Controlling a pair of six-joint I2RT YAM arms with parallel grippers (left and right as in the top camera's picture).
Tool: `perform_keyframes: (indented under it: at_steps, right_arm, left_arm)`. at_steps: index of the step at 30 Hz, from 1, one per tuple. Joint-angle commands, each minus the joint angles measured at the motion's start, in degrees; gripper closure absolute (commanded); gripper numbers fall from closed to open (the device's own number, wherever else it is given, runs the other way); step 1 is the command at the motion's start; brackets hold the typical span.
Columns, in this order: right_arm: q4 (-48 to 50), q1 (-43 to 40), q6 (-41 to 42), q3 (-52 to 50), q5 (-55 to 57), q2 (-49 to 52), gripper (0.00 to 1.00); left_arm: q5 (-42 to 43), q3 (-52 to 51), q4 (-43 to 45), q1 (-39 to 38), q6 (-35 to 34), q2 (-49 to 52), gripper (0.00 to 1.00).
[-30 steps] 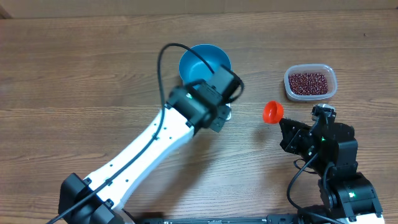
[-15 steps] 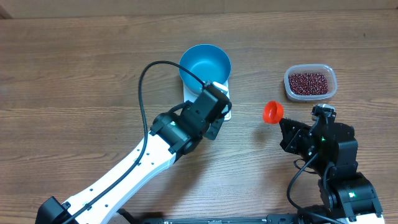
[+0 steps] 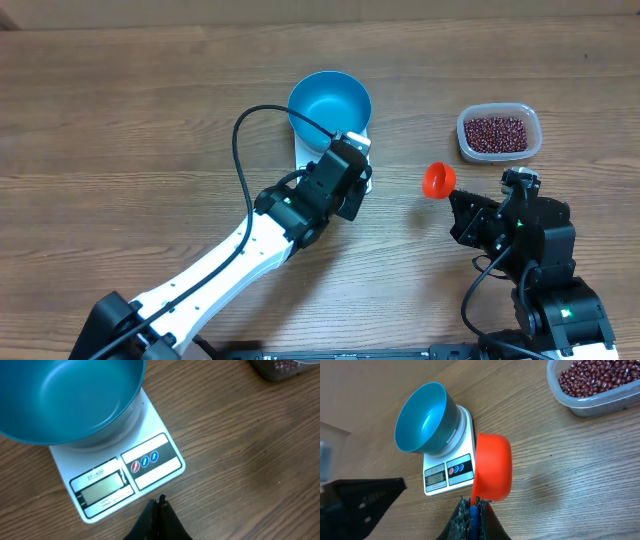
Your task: Scoop item into bowl and weigh 150g on scale
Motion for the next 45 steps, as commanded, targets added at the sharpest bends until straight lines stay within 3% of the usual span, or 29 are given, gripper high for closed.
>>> perform_keyframes:
  at_steps: [1,45]
  right_arm:
    - [0.39,0.17,-0.28,1.64,0.81,-0.57,0.96]
    - [0.42,0.17,-0.28,1.64,0.81,-0.57,0.96]
  left_arm:
    - [0.59,-0.46,1.20,0.11,-0.52,2.95,0.96]
    - [-5.31,-0.42,8.90,0.59,-0.50,12.50,0.96]
